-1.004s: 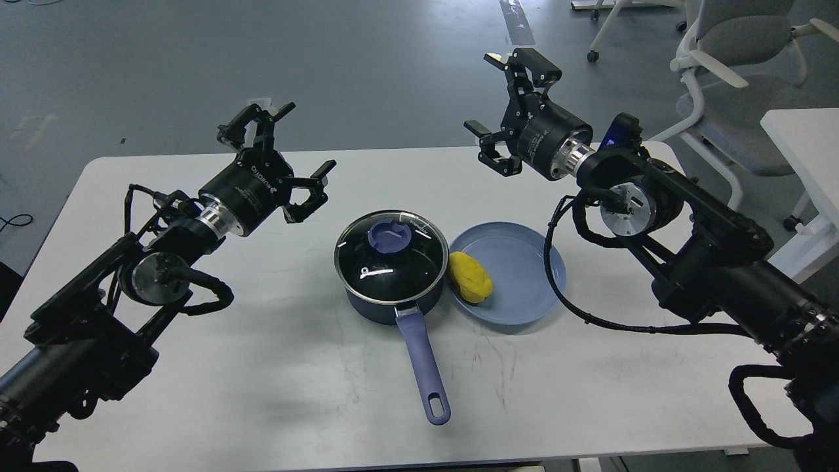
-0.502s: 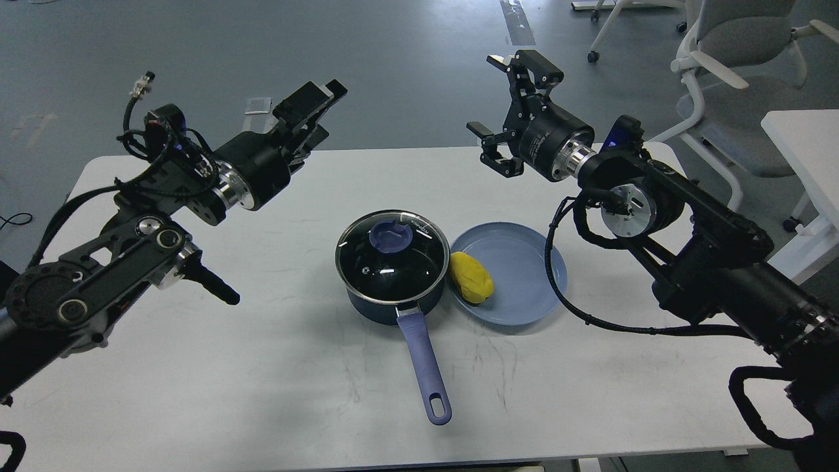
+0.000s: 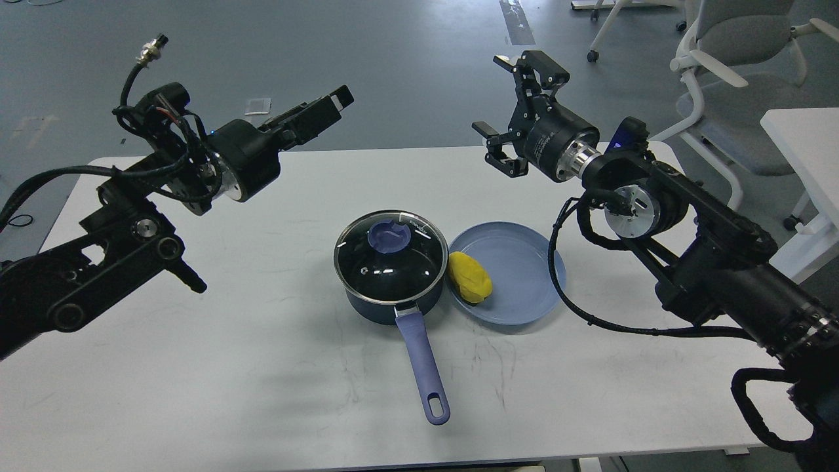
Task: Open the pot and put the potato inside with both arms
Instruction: 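Raise and rotate the left gripper to point down toward the lid, then lower the left gripper onto the glass lid knob and grasp it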
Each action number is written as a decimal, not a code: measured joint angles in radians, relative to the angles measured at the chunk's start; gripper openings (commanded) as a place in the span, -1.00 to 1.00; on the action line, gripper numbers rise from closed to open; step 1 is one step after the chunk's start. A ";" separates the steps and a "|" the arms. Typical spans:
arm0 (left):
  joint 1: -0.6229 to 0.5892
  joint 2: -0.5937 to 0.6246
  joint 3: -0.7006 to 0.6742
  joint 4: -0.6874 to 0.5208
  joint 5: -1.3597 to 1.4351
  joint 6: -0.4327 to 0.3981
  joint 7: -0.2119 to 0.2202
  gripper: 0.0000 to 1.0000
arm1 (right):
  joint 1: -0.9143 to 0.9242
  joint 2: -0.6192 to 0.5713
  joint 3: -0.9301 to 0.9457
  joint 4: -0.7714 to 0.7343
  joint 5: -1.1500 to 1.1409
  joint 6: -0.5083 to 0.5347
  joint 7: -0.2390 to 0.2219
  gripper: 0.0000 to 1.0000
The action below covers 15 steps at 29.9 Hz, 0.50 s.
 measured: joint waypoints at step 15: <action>0.009 -0.064 0.155 0.008 0.450 0.156 -0.054 0.96 | -0.049 -0.033 0.053 0.001 0.008 0.003 -0.001 1.00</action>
